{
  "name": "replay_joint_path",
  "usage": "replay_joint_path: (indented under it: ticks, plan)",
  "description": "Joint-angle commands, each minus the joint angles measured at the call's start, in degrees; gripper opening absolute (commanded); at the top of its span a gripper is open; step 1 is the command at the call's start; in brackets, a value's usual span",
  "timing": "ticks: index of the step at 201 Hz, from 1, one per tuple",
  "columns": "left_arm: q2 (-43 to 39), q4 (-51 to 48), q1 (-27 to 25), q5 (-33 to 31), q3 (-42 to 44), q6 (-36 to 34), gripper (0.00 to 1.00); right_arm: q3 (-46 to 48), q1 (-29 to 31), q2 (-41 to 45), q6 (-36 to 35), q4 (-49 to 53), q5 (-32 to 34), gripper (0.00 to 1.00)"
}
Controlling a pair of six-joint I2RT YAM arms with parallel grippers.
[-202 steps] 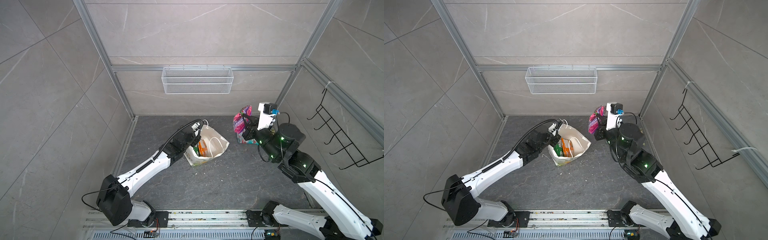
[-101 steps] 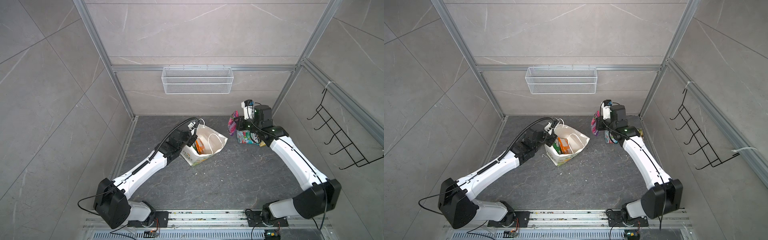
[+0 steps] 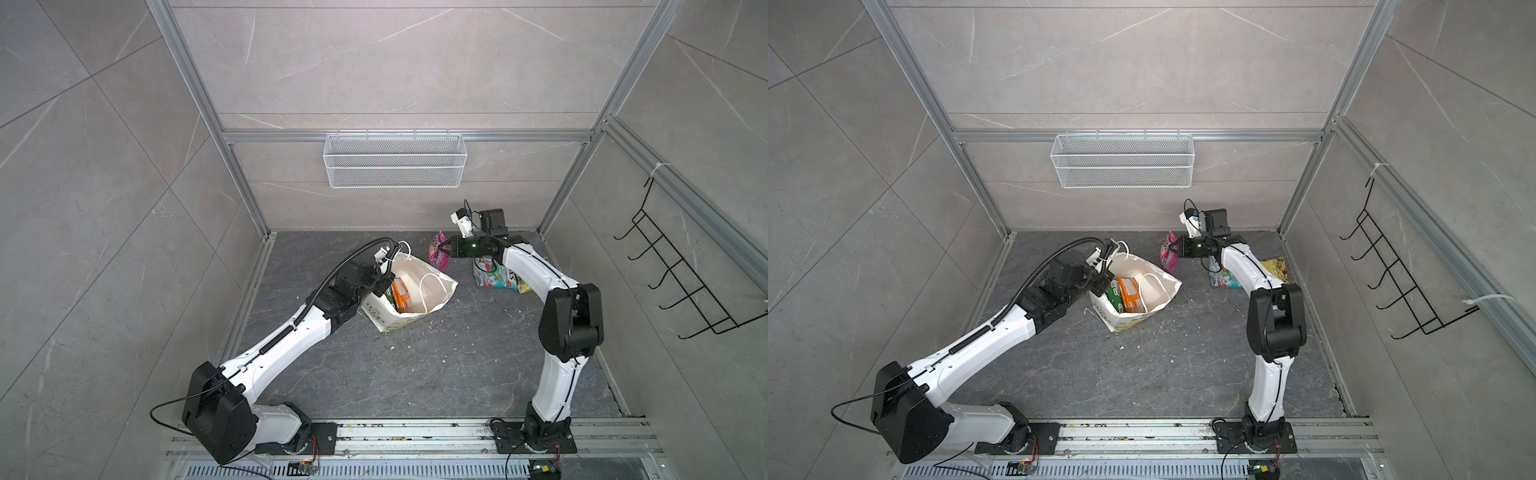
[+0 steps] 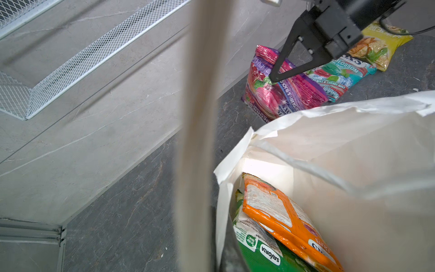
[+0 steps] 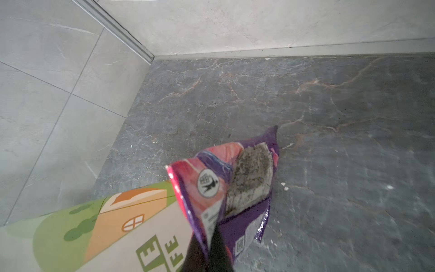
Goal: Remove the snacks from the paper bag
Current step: 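Carry the purple packet beside the teal candy packet with the right gripper, then lower and release the purple packet onto the table with the right gripper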
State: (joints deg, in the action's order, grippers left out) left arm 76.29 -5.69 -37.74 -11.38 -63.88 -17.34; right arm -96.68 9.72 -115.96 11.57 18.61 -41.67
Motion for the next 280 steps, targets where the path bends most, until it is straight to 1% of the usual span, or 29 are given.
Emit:
replay_joint_path:
  ticks: [1, 21, 37, 44, 69, 80, 105, 116, 131, 147, 166, 206, 220, 229, 244, 260, 280]
  plan:
    - [-3.25, 2.72, -0.11, 0.3, -0.41, 1.0, 0.0, -4.15, -2.12, -4.12, 2.99, -2.78, -9.32, 0.0]
    - [-3.23, 2.59, -0.08, 0.65, -0.7, 1.0, 0.0, -4.31, -3.7, -6.51, 2.16, -2.29, -9.47, 0.0]
    - [-2.9, 2.69, -0.06, 0.83, -1.1, 1.06, 0.0, -7.53, -4.05, -8.77, -2.57, 5.39, -5.65, 0.0]
    - [-2.7, 2.71, -0.14, 0.93, -1.33, 1.01, 0.0, -8.13, -4.37, -9.67, -3.86, 6.87, -5.48, 0.0]
    - [-2.24, 3.06, -0.08, 2.09, -1.77, 1.43, 0.0, -9.04, -6.88, -12.03, -4.69, 9.72, -4.6, 0.0]
    - [-2.12, 3.06, -0.09, 2.46, -1.8, 1.6, 0.0, -8.68, -8.22, -12.05, -5.37, 10.33, -3.77, 0.02]
    - [-2.17, 2.88, -0.1, 2.84, -1.86, 1.61, 0.0, -9.38, -10.29, -12.14, -6.57, 11.69, -3.33, 0.02]
    - [-2.19, 2.95, -0.13, 2.8, -1.77, 1.6, 0.0, -10.9, -10.44, -12.56, -8.06, 14.13, -2.95, 0.07]
    - [-2.28, 2.97, -0.1, 2.69, -1.69, 1.63, 0.0, -11.89, -10.44, -12.56, -9.39, 16.66, -0.59, 0.16]
    - [-2.43, 3.24, -0.09, 2.95, -1.43, 1.7, 0.0, -11.84, -10.4, -11.87, -10.25, 17.5, 2.18, 0.21]
    - [-2.48, 3.19, -0.14, 3.05, -1.26, 1.71, 0.0, -13.41, -10.42, -12.24, -11.07, 20.02, 4.52, 0.23]
    - [-2.53, 3.06, -0.12, 3.29, -1.16, 1.7, 0.0, -16.52, -10.42, -12.62, -13.16, 24.73, 11.98, 0.25]
    - [-2.43, 3.22, -0.08, 3.38, -1.14, 1.82, 0.0, -17.31, -10.46, -13.02, -13.87, 25.93, 13.5, 0.21]
    - [-2.26, 3.4, -0.12, 3.62, -1.07, 1.87, 0.0, -17.68, -10.32, -13.52, -14.33, 26.48, 14.29, 0.16]
    - [-2.1, 3.66, -0.07, 4.06, -1.24, 2.12, 0.0, -19.17, -10.11, -14.81, -14.6, 28.35, 17.73, 0.05]
    - [-1.63, 3.72, -0.13, 4.5, -1.72, 2.14, 0.0, -20.77, -9.74, -15.99, -15.34, 30.21, 20.44, 0.01]
    - [-1.39, 3.67, -0.07, 4.61, -2.19, 2.3, 0.0, -21.13, -9.05, -16.68, -15.79, 30.24, 20.92, 0.0]
